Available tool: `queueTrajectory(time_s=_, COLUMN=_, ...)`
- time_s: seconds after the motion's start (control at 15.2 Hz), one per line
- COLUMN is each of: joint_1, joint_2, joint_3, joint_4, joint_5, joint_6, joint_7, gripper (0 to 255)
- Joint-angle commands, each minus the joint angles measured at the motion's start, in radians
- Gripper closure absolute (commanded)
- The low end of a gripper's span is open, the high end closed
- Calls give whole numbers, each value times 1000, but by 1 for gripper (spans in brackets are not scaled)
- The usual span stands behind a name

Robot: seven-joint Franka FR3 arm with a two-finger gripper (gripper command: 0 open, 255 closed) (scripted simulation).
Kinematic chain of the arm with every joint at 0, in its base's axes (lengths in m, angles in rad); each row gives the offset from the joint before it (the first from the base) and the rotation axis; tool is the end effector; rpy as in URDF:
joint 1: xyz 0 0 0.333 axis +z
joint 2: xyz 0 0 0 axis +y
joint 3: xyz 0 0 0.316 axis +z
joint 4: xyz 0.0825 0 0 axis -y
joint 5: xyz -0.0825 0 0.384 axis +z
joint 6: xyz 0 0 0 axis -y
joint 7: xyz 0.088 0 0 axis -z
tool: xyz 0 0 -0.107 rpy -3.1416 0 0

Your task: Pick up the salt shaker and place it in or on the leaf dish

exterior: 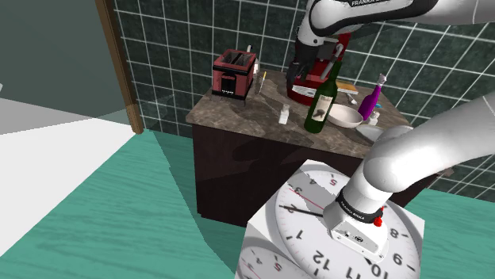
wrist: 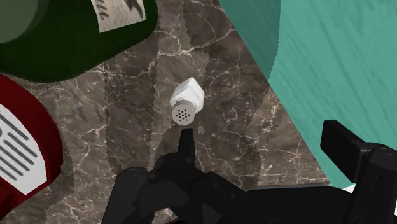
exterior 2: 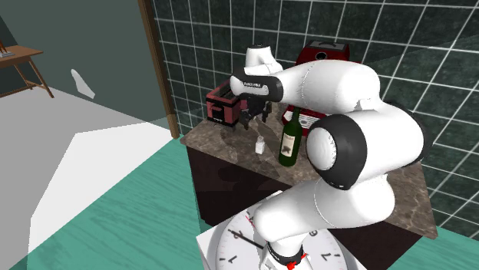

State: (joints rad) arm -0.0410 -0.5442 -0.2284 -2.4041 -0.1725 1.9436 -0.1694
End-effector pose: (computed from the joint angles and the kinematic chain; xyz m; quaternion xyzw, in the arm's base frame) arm 0.3788 -0.1252 0.5102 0.9990 -0.0076 0.0322 0.0298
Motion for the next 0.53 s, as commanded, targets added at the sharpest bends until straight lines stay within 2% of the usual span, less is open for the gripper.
queueTrajectory(time_s=0.0, joint_1=0, joint_2=60, joint_3=-37, joint_4=-2, joint_5=6, joint_6=53, joint_7=-39, gripper=0)
queueTrajectory(time_s=0.46, joint_1=5, joint_2=299, joint_3=-169, joint_4=49, joint_5=74, joint_6=198, joint_7=-216, gripper=0)
